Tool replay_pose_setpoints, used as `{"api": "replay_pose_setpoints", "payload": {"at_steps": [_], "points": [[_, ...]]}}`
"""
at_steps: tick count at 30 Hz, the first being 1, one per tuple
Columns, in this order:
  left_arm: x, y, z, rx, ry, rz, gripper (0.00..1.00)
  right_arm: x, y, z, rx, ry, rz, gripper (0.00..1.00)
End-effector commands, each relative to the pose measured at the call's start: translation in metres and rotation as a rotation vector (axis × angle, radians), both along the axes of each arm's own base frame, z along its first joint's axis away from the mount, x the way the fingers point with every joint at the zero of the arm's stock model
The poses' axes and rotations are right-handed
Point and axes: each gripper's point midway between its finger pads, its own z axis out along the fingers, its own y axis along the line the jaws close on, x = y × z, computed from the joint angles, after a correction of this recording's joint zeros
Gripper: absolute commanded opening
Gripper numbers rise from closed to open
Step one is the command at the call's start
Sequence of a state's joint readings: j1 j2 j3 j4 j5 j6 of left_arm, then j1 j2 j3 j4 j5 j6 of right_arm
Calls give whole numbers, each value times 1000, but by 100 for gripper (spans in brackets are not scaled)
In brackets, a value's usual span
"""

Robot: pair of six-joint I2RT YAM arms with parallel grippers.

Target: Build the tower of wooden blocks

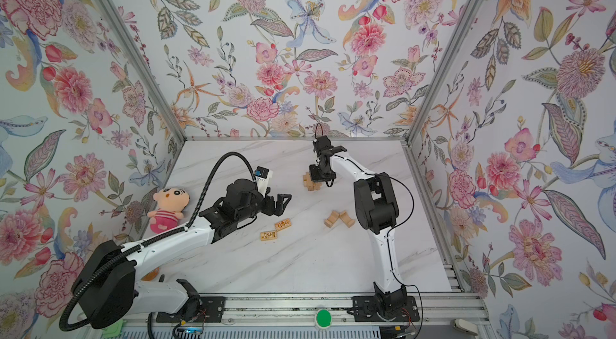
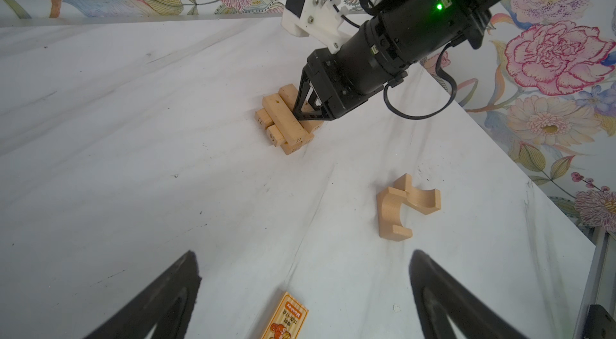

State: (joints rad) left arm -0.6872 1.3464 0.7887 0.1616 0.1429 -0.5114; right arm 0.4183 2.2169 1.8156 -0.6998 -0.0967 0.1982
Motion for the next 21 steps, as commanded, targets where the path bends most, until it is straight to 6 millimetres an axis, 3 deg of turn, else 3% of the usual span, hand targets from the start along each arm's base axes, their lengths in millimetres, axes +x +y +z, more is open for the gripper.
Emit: {"api": "replay_pose_setpoints", "payload": {"at_steps": [1,21], "points": [[1,4,8,-2,-32,11,99,-8,-5,1,-13,23,-14,31],[0,6,9,7,-41,9,99,0,-6,14,-8,-10,-27,45]]}}
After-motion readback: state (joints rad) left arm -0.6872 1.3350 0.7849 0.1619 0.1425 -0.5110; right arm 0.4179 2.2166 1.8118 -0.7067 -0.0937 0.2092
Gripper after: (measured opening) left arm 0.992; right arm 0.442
